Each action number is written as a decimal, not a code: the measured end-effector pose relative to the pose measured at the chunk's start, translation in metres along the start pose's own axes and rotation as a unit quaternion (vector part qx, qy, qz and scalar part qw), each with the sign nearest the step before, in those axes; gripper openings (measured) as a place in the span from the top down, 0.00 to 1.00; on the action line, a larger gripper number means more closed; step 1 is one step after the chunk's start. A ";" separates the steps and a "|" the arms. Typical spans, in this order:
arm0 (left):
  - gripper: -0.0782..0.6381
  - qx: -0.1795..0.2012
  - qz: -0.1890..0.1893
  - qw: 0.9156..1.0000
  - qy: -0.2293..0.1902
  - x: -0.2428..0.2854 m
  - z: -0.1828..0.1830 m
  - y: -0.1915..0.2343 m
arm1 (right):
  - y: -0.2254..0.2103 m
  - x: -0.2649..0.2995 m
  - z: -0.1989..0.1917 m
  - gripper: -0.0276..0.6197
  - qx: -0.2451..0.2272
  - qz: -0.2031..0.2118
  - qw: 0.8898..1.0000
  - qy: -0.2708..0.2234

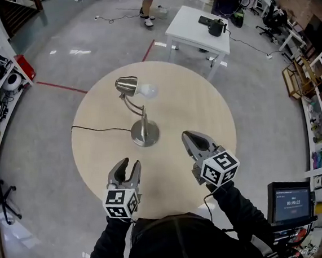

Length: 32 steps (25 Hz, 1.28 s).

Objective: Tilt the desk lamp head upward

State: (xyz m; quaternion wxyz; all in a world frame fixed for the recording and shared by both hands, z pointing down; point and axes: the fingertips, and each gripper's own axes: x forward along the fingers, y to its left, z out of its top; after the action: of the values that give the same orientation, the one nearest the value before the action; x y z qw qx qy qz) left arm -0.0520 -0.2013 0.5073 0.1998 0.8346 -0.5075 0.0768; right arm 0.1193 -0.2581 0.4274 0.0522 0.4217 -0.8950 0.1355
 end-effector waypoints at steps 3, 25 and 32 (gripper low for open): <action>0.68 -0.005 -0.015 1.000 -0.011 -0.007 0.012 -0.013 | 0.013 -0.010 -0.016 0.95 0.021 0.018 1.000 0.006; 0.70 0.021 -0.051 0.998 -0.013 -0.008 0.021 -0.041 | 0.054 -0.014 -0.045 0.95 0.044 0.079 0.996 0.022; 0.70 0.020 -0.050 0.998 -0.013 -0.008 0.022 -0.040 | 0.054 -0.014 -0.043 0.95 0.038 0.079 0.996 0.023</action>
State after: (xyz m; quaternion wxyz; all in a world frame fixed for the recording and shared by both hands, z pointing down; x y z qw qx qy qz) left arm -0.0217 -0.1880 0.4741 0.1800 0.8638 -0.4660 0.0655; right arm 0.0860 -0.2029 0.4550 0.0459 0.3484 -0.9181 0.1832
